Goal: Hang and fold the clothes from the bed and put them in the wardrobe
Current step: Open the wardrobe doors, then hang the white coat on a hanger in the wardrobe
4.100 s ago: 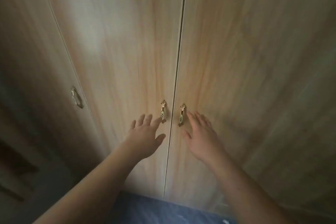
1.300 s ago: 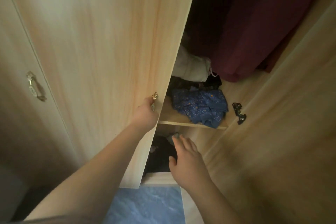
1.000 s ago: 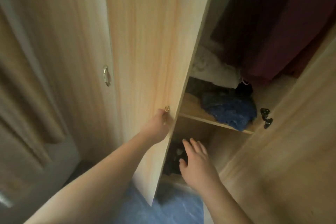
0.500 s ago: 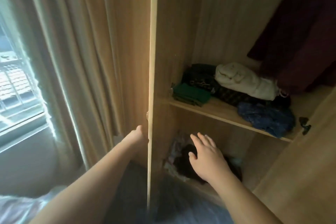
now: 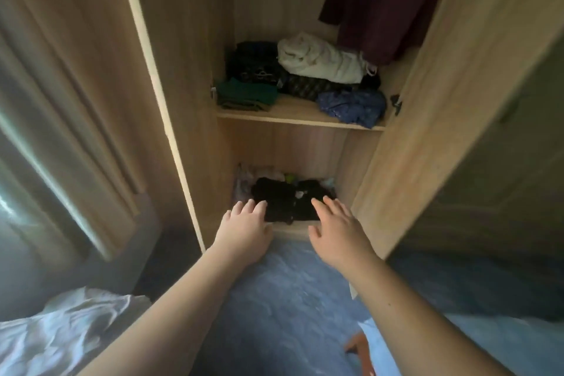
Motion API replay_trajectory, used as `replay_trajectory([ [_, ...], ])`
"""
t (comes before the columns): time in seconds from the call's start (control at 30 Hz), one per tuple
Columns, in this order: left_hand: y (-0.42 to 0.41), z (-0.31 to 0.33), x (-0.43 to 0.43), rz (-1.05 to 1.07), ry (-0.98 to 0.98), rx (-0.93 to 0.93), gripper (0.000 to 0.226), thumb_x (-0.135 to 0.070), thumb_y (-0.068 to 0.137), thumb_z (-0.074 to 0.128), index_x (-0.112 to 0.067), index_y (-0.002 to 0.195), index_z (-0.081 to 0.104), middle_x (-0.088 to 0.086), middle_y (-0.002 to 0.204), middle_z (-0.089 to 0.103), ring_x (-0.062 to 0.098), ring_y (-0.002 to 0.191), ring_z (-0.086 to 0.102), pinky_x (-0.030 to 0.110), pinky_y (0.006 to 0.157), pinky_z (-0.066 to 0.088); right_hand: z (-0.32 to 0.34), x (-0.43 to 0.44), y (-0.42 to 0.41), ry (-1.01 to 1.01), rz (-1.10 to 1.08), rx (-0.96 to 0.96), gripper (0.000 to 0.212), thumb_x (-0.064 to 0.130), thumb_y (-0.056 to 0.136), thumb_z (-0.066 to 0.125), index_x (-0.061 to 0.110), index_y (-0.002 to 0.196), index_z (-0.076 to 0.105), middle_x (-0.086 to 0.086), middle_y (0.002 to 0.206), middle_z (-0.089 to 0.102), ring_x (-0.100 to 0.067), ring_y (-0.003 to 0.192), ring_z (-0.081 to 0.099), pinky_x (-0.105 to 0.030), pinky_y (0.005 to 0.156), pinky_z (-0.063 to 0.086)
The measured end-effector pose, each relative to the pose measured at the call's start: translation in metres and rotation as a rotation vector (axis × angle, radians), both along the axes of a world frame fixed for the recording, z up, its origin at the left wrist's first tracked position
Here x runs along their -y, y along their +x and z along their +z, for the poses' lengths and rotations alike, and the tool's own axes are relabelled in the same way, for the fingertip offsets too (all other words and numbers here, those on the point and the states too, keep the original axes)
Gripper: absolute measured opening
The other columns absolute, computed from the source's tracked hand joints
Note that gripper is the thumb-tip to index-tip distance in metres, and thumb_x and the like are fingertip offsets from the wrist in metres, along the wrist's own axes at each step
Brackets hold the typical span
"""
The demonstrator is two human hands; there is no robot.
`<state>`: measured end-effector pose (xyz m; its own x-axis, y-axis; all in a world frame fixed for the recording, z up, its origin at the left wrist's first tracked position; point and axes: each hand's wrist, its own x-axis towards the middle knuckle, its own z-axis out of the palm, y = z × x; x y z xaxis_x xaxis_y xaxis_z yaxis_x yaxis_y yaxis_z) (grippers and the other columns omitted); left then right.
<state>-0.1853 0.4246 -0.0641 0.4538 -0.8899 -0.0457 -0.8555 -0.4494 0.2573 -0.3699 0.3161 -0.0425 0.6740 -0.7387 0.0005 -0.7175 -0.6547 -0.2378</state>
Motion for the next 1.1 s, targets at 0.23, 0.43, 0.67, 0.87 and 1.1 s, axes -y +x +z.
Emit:
replay_trajectory([
  [0.23, -0.192, 0.004, 0.031, -0.475, -0.001, 0.053, 0.064, -0.053, 0.101, 0.032, -0.029, 0.157, 0.014, 0.002, 0.166, 0.016, 0.03, 0.153, 0.008, 0.052, 0.123, 0.011, -0.005, -0.043, -0.203, -0.036, -0.361, 0.031, 0.064, 0.041, 0.095, 0.047, 0.025, 0.154, 0.028, -0.004, 0.161, 0.029, -0.028, 0.147, 0.022, -0.04, 0.12, 0.023],
  [0.43, -0.381, -0.003, 0.025, -0.773, -0.019, 0.074, 0.064, -0.052, 0.1, 0.036, -0.027, 0.157, 0.02, 0.003, 0.164, 0.024, 0.03, 0.151, 0.017, 0.047, 0.121, 0.016, -0.015, -0.118, -0.396, -0.037, -0.685, 0.039, 0.065, 0.042, 0.097, 0.045, 0.024, 0.156, 0.024, -0.006, 0.162, 0.025, -0.026, 0.149, 0.018, -0.04, 0.118, 0.025],
  [0.67, -0.623, -0.027, -0.036, -1.089, 0.026, 0.031, 0.063, -0.049, 0.101, 0.038, -0.024, 0.157, 0.021, 0.002, 0.16, 0.031, 0.028, 0.148, 0.024, 0.044, 0.119, 0.023, -0.033, -0.251, -0.623, -0.002, -0.997, -0.001, 0.064, 0.043, 0.097, 0.044, 0.024, 0.155, 0.025, -0.005, 0.162, 0.025, -0.026, 0.149, 0.019, -0.04, 0.118, 0.024],
  [0.87, -0.773, -0.048, -0.088, -1.321, 0.082, 0.02, 0.061, -0.044, 0.101, 0.041, -0.02, 0.154, 0.027, 0.003, 0.151, 0.042, 0.026, 0.14, 0.035, 0.04, 0.114, 0.03, -0.055, -0.347, -0.757, 0.072, -1.23, 0.0, 0.064, 0.041, 0.092, 0.047, 0.015, 0.15, 0.036, -0.012, 0.152, 0.04, -0.03, 0.139, 0.035, -0.04, 0.115, 0.03],
  [1.1, -0.86, -0.065, -0.105, -1.433, 0.162, -0.039, 0.054, -0.039, 0.099, 0.045, -0.018, 0.148, 0.038, 0.005, 0.138, 0.053, 0.027, 0.127, 0.046, 0.041, 0.104, 0.039, -0.085, -0.389, -0.827, 0.179, -1.353, 0.121, 0.06, 0.036, 0.094, 0.046, 0.018, 0.15, 0.034, -0.009, 0.151, 0.04, -0.029, 0.142, 0.03, -0.043, 0.118, 0.028],
])
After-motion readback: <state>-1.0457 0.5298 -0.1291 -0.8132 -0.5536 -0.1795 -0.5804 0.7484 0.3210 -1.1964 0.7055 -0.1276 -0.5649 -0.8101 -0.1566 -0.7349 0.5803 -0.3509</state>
